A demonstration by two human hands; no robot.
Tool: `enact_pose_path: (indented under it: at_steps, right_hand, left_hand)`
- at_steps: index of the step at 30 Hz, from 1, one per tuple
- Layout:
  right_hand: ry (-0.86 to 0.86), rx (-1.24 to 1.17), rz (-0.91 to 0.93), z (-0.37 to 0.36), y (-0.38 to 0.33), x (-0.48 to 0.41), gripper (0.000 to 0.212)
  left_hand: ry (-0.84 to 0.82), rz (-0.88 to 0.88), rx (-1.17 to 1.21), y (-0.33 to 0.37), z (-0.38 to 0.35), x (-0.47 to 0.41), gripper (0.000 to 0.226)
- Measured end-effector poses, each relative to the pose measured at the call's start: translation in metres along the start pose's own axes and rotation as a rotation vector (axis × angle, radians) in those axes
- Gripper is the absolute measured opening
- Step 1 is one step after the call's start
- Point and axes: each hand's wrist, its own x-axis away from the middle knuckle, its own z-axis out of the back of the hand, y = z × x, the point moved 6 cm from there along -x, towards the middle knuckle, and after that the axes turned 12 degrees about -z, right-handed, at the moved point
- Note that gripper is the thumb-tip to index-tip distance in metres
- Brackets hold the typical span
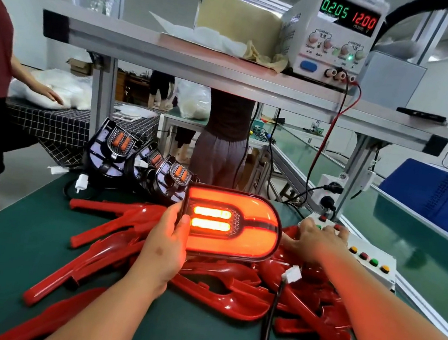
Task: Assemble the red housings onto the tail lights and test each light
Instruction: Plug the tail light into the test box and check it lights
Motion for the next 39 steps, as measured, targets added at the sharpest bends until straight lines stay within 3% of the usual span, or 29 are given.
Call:
enact_pose_path:
  at_steps: [11,18,21,24,28,30,35,39]
  right_hand:
    - [-0.031,-0.011,0.002,0.003,0.001,0.004,0.093]
    - [0.161,-0.360,0.111,0.043,0.008,0.031,0.046]
    - [0.007,-0.619,0.136,0.049,0.020,0.057,0.031]
    - [-0.160,-0.557,0.247,0.038,0.019,0.086,0.019]
    - [-0.192,-0.474,0.334,0.024,0.010,0.102,0.015]
    - [-0.173,-0.510,0.383,0.021,0.006,0.103,0.006]
    - [-0.092,-0.610,0.429,0.019,0.006,0.101,0.013]
    - [-0.070,-0.678,0.450,0.020,0.007,0.099,0.007]
  left_hand:
    - [0.016,0.010,-0.010,0.005,0.000,0.003,0.042]
    - [-0.014,0.024,-0.073,0.007,-0.001,0.004,0.027]
    - [-0.009,0.024,-0.113,0.010,-0.002,0.004,0.029]
    - [-0.003,0.038,-0.172,0.010,0.000,0.003,0.039]
    - [-0.025,0.004,-0.347,0.012,0.000,0.003,0.040]
    - [-0.026,-0.017,-0.454,0.013,0.001,0.003,0.037]
    - [-0.060,0.017,-0.606,0.014,0.000,0.001,0.029]
    - [-0.102,0.047,-0.850,0.015,0.006,-0.001,0.030]
